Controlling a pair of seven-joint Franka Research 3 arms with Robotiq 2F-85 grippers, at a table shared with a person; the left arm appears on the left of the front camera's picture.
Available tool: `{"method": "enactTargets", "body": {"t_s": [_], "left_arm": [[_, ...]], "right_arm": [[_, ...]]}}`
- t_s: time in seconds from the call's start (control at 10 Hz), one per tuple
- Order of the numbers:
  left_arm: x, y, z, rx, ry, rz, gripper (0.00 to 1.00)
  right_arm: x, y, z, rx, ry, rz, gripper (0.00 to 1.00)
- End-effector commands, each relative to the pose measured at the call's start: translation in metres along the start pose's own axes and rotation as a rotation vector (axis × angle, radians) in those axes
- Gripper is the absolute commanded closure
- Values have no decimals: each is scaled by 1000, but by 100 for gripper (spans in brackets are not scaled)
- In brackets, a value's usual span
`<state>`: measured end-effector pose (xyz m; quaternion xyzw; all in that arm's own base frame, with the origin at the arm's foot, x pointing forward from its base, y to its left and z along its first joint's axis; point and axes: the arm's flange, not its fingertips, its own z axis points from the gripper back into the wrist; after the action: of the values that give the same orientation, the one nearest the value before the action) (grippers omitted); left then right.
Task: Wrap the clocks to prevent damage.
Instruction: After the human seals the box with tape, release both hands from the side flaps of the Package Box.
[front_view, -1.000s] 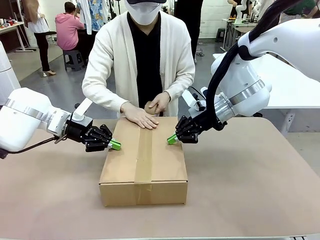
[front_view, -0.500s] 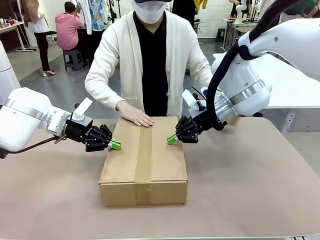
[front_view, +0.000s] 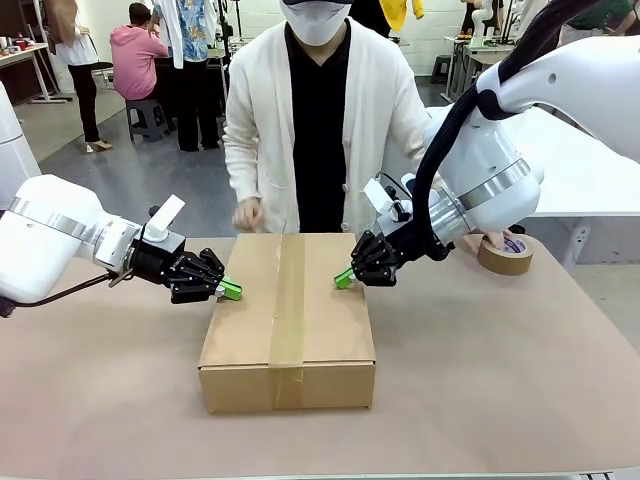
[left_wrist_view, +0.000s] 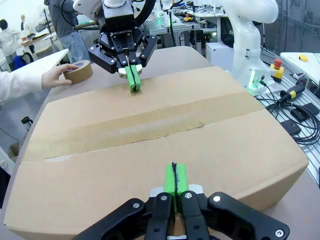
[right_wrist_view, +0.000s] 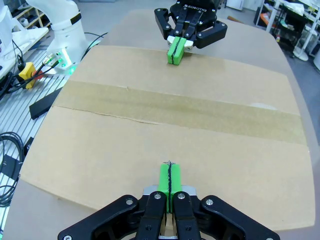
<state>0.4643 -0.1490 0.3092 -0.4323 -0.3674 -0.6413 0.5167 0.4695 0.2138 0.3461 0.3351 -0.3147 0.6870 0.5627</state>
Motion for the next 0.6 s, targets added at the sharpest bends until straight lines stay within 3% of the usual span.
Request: {"method": "enactTargets", "body": {"t_s": [0.0,0.3,0.4,0.5], "left_arm": [[-4,0,-1,8,14,0,99],[0,0,0,0,0,0,99],[17,1,11,-17,87,40,99],[61,7,38,-4,219,38,99]], "right_arm": [[-4,0,-1,-3,7,1,99],[0,0,0,0,0,0,99],[9,1,12,14,54,-3,99],[36,3,38,9,157,-4,99]]}}
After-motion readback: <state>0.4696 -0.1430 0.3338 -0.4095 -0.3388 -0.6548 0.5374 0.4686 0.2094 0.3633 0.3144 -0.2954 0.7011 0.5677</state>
